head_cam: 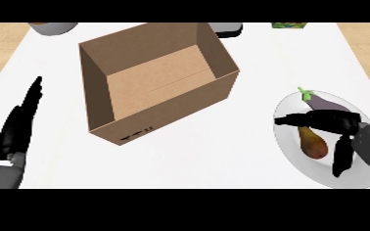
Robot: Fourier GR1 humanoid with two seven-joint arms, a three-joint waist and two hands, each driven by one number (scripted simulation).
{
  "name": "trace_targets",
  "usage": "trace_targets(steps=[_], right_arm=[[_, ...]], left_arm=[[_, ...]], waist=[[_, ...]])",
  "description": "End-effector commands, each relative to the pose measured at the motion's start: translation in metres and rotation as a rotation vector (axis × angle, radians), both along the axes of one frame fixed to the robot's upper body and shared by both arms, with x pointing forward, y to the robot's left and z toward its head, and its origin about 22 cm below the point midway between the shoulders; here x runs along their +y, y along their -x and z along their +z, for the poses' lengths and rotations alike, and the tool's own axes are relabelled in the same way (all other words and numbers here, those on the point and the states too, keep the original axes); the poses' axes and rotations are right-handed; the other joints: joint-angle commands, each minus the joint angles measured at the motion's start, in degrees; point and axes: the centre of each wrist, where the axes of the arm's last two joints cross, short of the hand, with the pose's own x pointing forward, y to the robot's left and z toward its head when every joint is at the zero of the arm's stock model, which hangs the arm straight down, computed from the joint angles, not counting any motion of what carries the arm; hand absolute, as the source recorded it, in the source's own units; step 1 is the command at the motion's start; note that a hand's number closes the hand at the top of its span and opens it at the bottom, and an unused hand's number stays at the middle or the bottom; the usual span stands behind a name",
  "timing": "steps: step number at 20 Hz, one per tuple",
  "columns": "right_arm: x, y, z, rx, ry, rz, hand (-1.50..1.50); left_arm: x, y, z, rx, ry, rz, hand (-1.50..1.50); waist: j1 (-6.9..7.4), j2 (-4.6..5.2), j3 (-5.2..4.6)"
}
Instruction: Pick the pear from the plate and place it in the cardboard box
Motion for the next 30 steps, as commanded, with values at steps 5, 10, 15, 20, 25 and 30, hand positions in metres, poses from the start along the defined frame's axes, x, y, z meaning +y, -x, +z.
trace_targets(steps=[5, 10, 15, 20, 25, 30], right_arm=[[0.019, 0.016, -0.038, 0.046, -0.052, -0.006, 1.50], [0.007, 0.003, -0.019, -0.103, -0.090, -0.068, 1.50], [0.028, 0.000, -0.024, -0.262, -0.038, -0.214, 1.50], [0.027, -0.007, -0.014, -0.518, 0.167, -0.642, 1.50], [0.073, -0.016, 0.005, -0.771, 0.200, -0.831, 1.50], [0.137, -0.016, 0.054, -0.996, 0.106, -0.874, 1.50]], left_arm=[[0.008, 0.006, -0.001, 0.015, 0.005, -0.017, 0.00], [-0.001, 0.006, 0.006, 0.007, 0.010, 0.008, 0.00], [0.009, -0.001, 0.011, 0.013, -0.015, 0.017, 0.00], [0.019, 0.013, -0.006, 0.043, -0.015, 0.077, 0.00], [0.017, 0.019, -0.012, 0.050, -0.004, 0.098, 0.00], [0.024, 0.025, -0.013, 0.054, -0.005, 0.096, 0.00]], waist=[[0.10, 0.30, 0.25], [0.15, 0.23, 0.26], [-0.56, 0.05, 0.21], [-5.88, -2.42, -0.35], [-5.95, -2.59, -0.33], [-5.45, -2.78, -0.34]])
